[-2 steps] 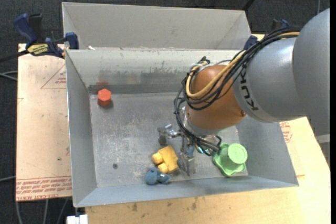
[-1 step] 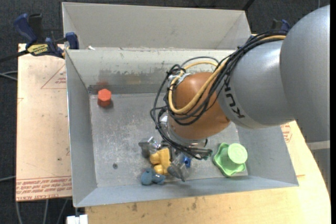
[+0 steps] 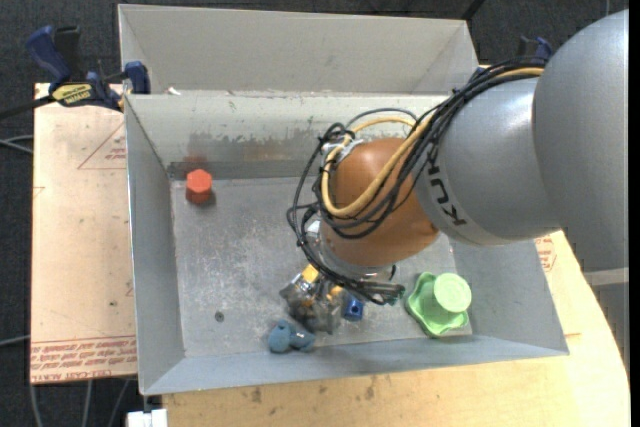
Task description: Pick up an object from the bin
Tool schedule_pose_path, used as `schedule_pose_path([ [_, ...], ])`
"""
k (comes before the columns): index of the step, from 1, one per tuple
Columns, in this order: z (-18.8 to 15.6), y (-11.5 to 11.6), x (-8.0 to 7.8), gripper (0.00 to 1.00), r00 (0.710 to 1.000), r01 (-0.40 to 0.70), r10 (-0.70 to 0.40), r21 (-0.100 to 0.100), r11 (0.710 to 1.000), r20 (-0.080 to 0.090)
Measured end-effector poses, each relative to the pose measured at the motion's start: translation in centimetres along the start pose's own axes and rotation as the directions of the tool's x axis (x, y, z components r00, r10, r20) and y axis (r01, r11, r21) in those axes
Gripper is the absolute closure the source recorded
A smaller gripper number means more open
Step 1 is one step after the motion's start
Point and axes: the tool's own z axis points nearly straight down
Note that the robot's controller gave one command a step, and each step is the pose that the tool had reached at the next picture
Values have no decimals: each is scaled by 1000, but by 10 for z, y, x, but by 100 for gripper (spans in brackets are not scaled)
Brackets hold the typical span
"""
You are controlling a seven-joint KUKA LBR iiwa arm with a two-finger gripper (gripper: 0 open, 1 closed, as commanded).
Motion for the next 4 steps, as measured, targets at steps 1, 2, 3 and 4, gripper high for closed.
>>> schedule_pose_path([
  [1, 1, 0, 1, 0, 1000, -1, 1, -1, 1000, -2],
  [2, -9, -55, 1, 0, 994, -107, 107, 5, 994, 2],
  [3, 1, -77, -6, 0, 999, 53, -53, 2, 999, 0],
  [4, 0, -77, -6, 100, 999, 53, -53, 1, 999, 0],
])
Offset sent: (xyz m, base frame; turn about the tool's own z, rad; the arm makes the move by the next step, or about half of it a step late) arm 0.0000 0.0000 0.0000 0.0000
